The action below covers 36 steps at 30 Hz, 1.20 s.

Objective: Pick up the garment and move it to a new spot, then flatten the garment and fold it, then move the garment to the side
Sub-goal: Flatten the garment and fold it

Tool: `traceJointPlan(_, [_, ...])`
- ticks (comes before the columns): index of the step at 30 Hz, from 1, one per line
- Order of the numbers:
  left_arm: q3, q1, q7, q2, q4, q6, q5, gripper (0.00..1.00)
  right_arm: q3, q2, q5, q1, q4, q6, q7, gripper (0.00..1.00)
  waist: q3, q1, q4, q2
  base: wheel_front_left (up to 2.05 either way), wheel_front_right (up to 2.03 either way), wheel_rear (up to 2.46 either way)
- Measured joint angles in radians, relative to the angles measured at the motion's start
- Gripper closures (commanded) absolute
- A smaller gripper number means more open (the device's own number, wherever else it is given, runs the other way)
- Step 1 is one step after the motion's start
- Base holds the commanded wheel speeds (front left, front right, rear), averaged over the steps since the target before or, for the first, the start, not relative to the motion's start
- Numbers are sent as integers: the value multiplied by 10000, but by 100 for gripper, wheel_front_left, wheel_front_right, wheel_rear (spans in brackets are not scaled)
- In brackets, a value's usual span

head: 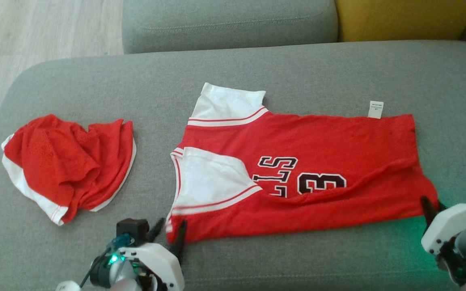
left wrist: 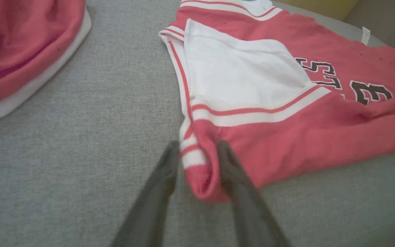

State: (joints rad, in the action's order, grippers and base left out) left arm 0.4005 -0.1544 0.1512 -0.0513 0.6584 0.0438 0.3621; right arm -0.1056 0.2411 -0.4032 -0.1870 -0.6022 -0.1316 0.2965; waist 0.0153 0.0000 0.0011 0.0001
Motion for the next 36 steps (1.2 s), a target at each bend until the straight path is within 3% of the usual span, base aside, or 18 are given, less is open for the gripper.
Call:
traceJointPlan(7, [-267, 2, 339, -38, -443, -320, 71, 0, -435, -182, 447, 407, 1197, 2, -610, 0, -156, 0, -124, 0, 0, 0, 0])
traceJointPlan(12, [-646, -13, 809, -56, -1227, -401, 265, 0, -734, -876, 533, 670, 2500, 2, -1526, 0, -180, 0, -303, 0, 0, 0, 0])
traceJointPlan(20, [-890, -467, 936, -226, -1958, -431, 238, 0, 188, -1327, 1407, 1008, 3827, 2, -2552, 0, 242, 0, -887, 0, 0, 0, 0])
traceJointPlan(25, [-828, -1825, -537, -869, -1515, -242, 73, 0, 1074, -1672, 1599, 682, 4111, 2, -2717, 0, 881, 0, -1544, 0, 0, 0, 0])
traceJointPlan(36, [-777, -5837, -3745, -2326, 155, 706, 395, 0, 2128, -1774, 1668, -967, 3900, 2, -3080, 0, 2373, 1, -2788, 0, 0, 0, 0])
